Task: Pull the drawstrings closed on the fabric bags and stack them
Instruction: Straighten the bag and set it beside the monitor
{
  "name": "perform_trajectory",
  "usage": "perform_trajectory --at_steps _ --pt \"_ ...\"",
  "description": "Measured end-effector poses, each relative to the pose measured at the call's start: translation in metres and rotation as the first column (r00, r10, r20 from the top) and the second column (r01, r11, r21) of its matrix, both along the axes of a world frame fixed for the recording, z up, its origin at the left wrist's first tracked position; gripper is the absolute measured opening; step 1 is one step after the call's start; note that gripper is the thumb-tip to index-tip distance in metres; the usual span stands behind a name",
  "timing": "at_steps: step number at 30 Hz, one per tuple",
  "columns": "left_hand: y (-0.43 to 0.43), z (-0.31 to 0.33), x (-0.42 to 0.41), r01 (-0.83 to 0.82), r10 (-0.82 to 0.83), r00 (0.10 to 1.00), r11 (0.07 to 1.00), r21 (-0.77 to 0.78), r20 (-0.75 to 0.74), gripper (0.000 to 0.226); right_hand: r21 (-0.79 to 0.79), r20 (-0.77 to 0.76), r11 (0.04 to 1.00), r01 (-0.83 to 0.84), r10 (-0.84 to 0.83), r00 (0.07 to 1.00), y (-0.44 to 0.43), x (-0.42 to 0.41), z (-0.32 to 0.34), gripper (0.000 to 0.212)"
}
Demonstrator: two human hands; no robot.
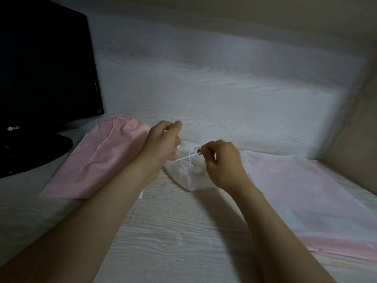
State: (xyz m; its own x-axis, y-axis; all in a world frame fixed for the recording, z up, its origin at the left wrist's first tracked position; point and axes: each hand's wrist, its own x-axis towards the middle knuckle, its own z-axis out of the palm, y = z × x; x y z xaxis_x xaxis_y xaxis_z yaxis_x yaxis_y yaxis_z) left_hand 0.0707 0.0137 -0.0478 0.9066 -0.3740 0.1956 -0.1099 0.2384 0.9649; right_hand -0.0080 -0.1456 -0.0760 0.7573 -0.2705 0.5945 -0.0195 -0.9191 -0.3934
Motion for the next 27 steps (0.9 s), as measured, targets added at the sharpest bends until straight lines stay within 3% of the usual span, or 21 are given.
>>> perform_trajectory --at_steps 2,4,8,11,14,16,19,22,25,27 --pt "-0.003 -0.008 0.004 -0.15 0.136 0.983 0.982 0.116 0.121 0.017 -0.066 -0.064 0.998 0.019 -0.024 0.998 -0.002 -0.003 0.001 0.029" --pt "-0.002 -0.008 0.004 -0.236 0.208 0.958 0.963 0.133 0.196 0.01 -0.121 -0.101 0.991 0.06 -0.072 0.992 -0.003 -0.004 0.0 0.029" --pt "0.005 -0.007 0.004 -0.482 0.347 0.831 0.838 0.254 0.435 0.02 -0.155 -0.095 0.971 0.182 -0.198 0.976 -0.01 -0.005 0.0 0.029" --pt "0.01 -0.011 -0.005 -0.553 0.231 0.753 0.73 0.401 0.617 0.027 -0.193 -0.099 0.934 0.301 -0.324 0.941 -0.015 -0.006 0.0 0.039" --pt "0.01 -0.013 -0.014 -0.591 0.036 0.71 0.573 0.567 0.703 0.029 -0.199 -0.066 0.909 0.366 -0.385 0.921 -0.018 -0.007 -0.001 0.036" --pt "0.009 -0.013 -0.017 -0.605 -0.05 0.679 0.526 0.598 0.732 0.031 -0.206 -0.043 0.906 0.37 -0.386 0.921 -0.019 -0.008 0.0 0.032" --pt "0.012 -0.016 -0.015 -0.587 -0.149 0.653 0.519 0.621 0.743 0.034 -0.21 -0.005 0.906 0.368 -0.378 0.926 -0.016 -0.009 0.002 0.029" --pt "0.013 -0.018 -0.01 -0.464 -0.251 0.679 0.581 0.668 0.69 0.028 -0.148 -0.087 0.96 0.238 -0.253 0.964 -0.019 -0.006 -0.001 0.02" --pt "0.011 -0.022 -0.009 -0.5 -0.268 0.649 0.556 0.664 0.712 0.03 -0.053 -0.214 0.998 0.021 -0.031 0.976 -0.016 -0.007 -0.003 0.047" --pt "0.01 -0.024 -0.007 -0.546 -0.227 0.642 0.535 0.645 0.732 0.031 -0.047 -0.231 0.999 -0.027 0.016 0.973 -0.015 -0.007 -0.003 0.05"
